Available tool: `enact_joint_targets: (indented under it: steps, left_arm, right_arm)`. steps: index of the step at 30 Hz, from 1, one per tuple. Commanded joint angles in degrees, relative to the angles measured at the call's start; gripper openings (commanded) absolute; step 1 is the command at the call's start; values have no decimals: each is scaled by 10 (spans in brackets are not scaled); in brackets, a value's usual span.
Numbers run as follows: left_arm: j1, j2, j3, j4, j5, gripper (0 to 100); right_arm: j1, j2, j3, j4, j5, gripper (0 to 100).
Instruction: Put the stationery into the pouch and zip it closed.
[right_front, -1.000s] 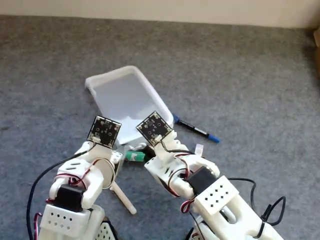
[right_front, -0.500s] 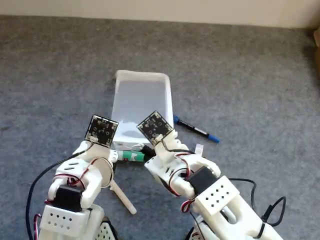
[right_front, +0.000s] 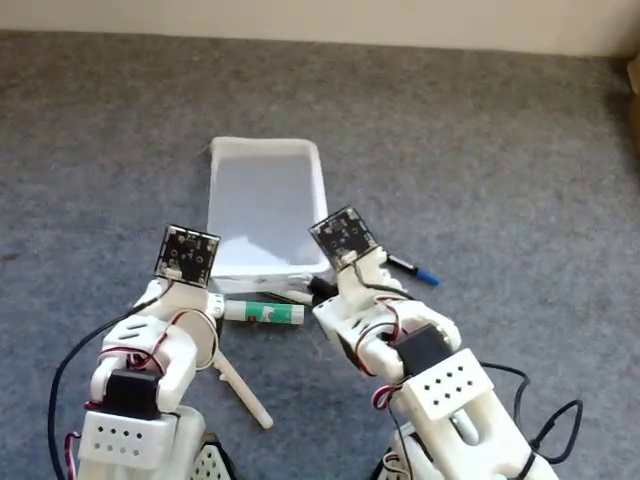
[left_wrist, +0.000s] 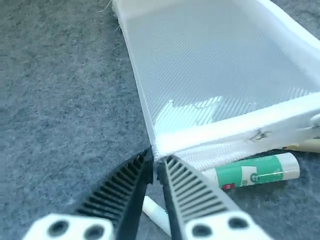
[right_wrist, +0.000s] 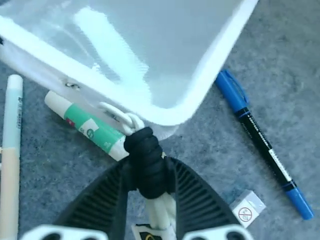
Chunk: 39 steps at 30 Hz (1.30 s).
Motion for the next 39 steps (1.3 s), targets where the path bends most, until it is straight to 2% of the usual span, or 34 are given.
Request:
enact_joint_targets:
  steps: [1,15,21,25,29,39]
  left_arm:
    - [-54,-9,-7,-11,6,5]
    - [-102,-9,-11,-7,6,5]
    - [-101,-8,-10,-9,6,13]
    - [-101,-8,-4,-10,12,126]
    - [-102,-8,25,-55,62,253]
    - [-101,-8,35,-80,60,242]
  right_arm:
    - [54,-13,-38,12,-29,5]
    - [84,-14,-62,58,-46,5]
    - [52,-14,-113,117,-50,5]
    - [49,-14,-129,118,-33,5]
    - [25,-14,-159,142,-22,5]
    - [-34,-14,-225,220,-21,5]
